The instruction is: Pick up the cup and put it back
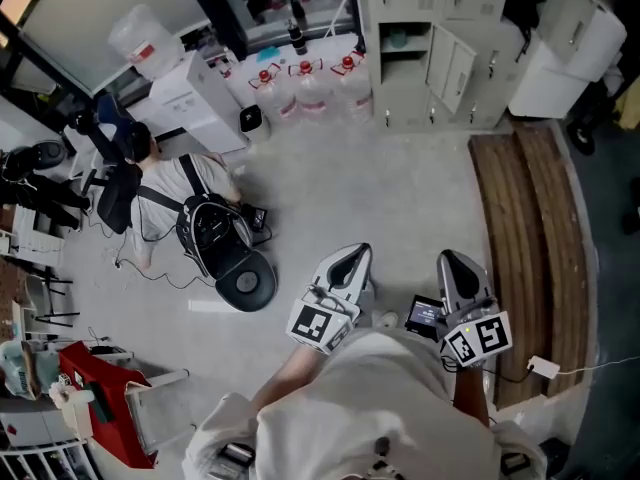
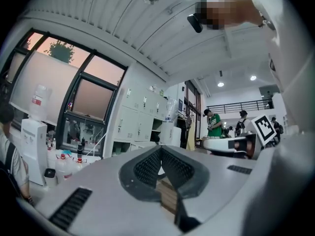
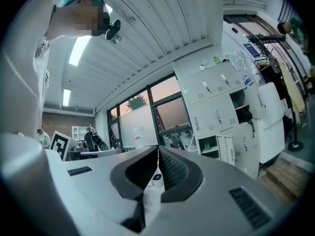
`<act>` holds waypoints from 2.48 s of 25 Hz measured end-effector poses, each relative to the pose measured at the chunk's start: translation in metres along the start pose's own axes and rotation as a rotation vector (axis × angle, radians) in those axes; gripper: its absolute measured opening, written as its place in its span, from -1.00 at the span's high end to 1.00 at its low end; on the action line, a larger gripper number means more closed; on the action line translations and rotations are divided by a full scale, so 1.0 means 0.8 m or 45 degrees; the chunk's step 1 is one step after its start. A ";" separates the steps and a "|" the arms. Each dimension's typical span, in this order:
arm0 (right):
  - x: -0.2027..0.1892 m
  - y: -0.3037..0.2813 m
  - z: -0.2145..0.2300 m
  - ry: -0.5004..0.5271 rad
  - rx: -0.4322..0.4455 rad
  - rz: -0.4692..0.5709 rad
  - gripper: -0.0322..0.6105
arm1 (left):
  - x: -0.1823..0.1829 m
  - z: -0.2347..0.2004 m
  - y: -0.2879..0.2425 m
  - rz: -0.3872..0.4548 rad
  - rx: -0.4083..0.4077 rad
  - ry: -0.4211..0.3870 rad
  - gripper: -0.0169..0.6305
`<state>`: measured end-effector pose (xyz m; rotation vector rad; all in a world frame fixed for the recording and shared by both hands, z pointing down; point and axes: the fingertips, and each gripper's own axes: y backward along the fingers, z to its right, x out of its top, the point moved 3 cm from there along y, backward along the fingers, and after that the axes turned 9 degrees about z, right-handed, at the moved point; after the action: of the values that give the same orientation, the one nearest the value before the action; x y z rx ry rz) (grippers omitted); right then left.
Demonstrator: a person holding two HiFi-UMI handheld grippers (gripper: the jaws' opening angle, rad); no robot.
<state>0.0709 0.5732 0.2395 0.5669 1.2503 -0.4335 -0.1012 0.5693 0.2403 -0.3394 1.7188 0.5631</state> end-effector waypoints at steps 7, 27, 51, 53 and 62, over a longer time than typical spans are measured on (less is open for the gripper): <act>-0.009 -0.044 0.036 0.008 -0.069 -0.051 0.82 | -0.027 -0.036 -0.069 -0.024 -0.080 0.033 0.92; -0.005 -0.258 0.138 0.086 -0.174 -0.013 0.82 | -0.028 -0.188 -0.259 -0.017 -0.178 -0.030 0.92; 0.023 -0.380 0.458 0.028 0.052 -0.087 0.82 | -0.067 -0.210 -0.517 -0.004 0.141 -0.093 0.92; 0.019 -0.391 0.467 0.025 0.067 -0.100 0.82 | -0.071 -0.216 -0.527 -0.010 0.161 -0.094 0.92; -0.014 -0.457 0.490 0.003 0.050 -0.188 0.82 | -0.091 -0.288 -0.567 -0.029 0.186 -0.067 0.92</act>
<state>0.1471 0.0437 0.2729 0.5101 1.2932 -0.5823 -0.0435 0.0586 0.2612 -0.2380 1.6922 0.4234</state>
